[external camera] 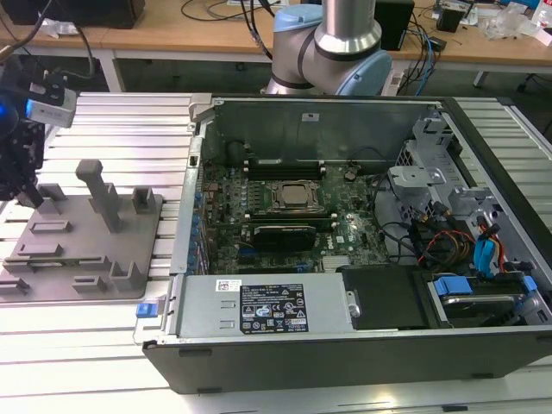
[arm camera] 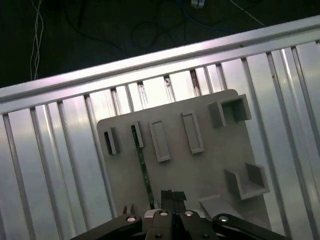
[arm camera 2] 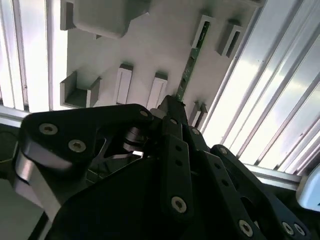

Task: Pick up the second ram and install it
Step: 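Pick up the second ram and move it above second insertion slot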

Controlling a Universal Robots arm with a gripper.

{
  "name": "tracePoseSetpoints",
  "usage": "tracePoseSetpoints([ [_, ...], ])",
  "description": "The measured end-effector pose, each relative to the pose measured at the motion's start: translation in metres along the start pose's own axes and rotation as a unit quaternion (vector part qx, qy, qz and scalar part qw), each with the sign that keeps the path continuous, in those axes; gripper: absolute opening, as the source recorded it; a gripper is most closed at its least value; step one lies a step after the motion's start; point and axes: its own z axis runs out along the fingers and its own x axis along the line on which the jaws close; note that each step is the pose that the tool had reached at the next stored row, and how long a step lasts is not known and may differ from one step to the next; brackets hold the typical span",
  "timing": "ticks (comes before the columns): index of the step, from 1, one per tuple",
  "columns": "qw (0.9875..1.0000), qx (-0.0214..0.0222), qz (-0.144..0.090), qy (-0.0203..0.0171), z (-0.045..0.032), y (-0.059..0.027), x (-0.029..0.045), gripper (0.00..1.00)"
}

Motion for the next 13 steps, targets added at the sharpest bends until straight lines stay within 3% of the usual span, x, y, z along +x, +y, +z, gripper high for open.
tracePoseSetpoints([
  [3,0.9993,-0.0005,-0.036,0.0016,0.0006,-0.0001,0.0,0.08],
  [7,0.9957,-0.0014,-0.093,0.004,0.0029,-0.0001,0.0,0.08],
  [13,0.9952,-0.0017,-0.098,0.0042,0.0041,-0.0001,0.0002,0.08],
])
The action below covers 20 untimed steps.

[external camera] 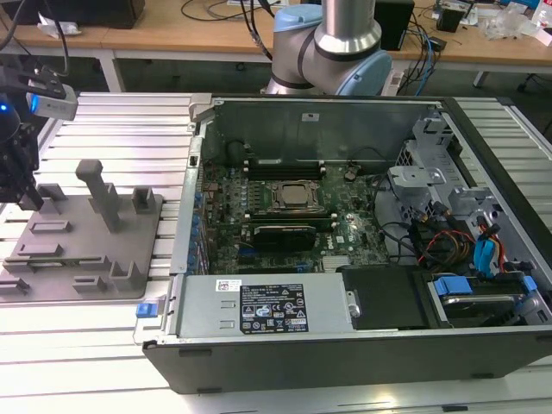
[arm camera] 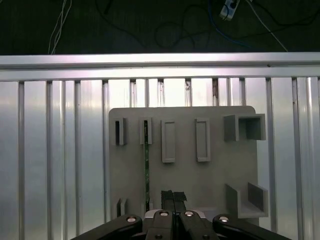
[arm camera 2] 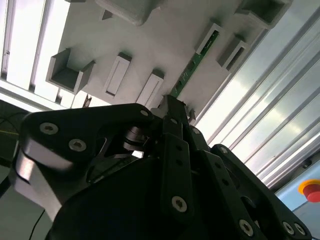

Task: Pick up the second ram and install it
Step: 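Pick up the second ram and move it above second insertion slot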

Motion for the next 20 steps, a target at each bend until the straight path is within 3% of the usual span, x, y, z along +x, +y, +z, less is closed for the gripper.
tracePoseSetpoints([
  [20,1.0,0.0,0.0,0.0001,0.0154,0.0031,0.0024,0.08],
])
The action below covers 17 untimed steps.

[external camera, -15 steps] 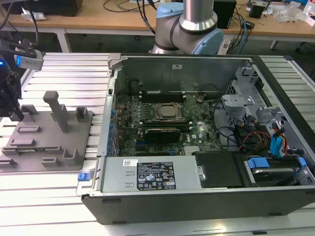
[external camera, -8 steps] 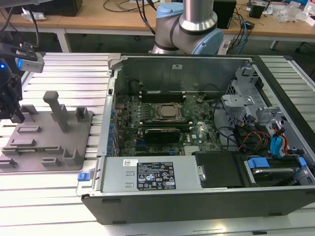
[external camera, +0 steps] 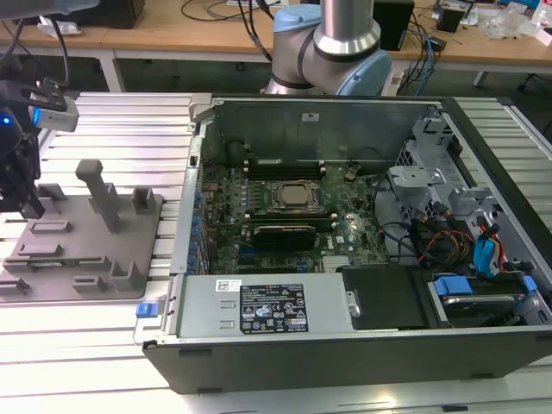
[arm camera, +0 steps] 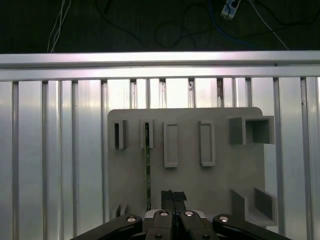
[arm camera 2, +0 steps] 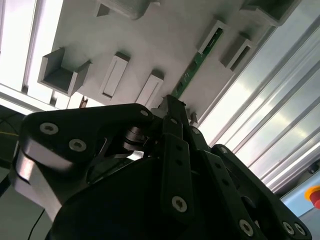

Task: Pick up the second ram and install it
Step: 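Pick up the second ram and move it above second insertion slot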

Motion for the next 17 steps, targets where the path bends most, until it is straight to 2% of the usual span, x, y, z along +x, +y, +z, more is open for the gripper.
tracePoseSetpoints([
  [9,1.0,0.0,0.0,0.0,0.0117,0.0013,0.0022,0.08],
  [17,1.0,0.0001,0.0,0.0,0.0209,0.001,0.0116,0.08],
])
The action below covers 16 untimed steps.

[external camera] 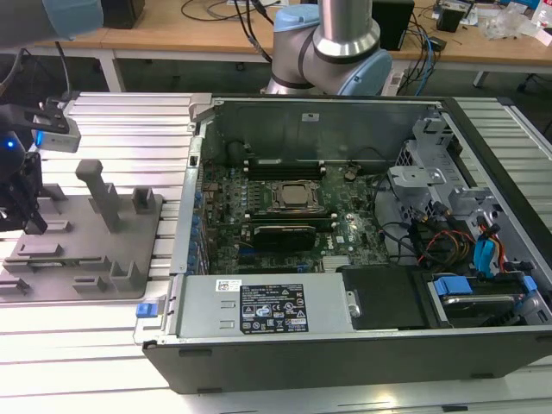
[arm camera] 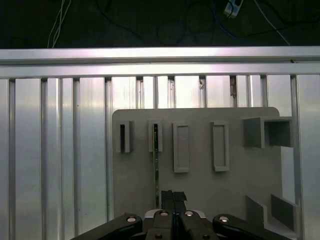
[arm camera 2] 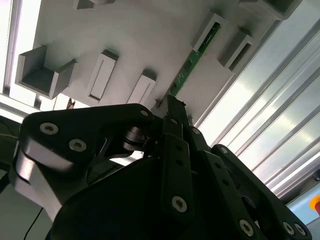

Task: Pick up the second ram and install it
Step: 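Pick up the second ram and move it above second insertion slot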

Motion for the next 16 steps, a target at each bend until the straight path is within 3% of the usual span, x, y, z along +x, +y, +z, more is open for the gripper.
tracePoseSetpoints([
  [8,1.0,0.0,0.0,-0.0001,0.008,0.0,0.0051,0.08],
  [16,1.0,0.0,0.0,-0.0009,0.024,0.0041,0.0082,0.08],
])
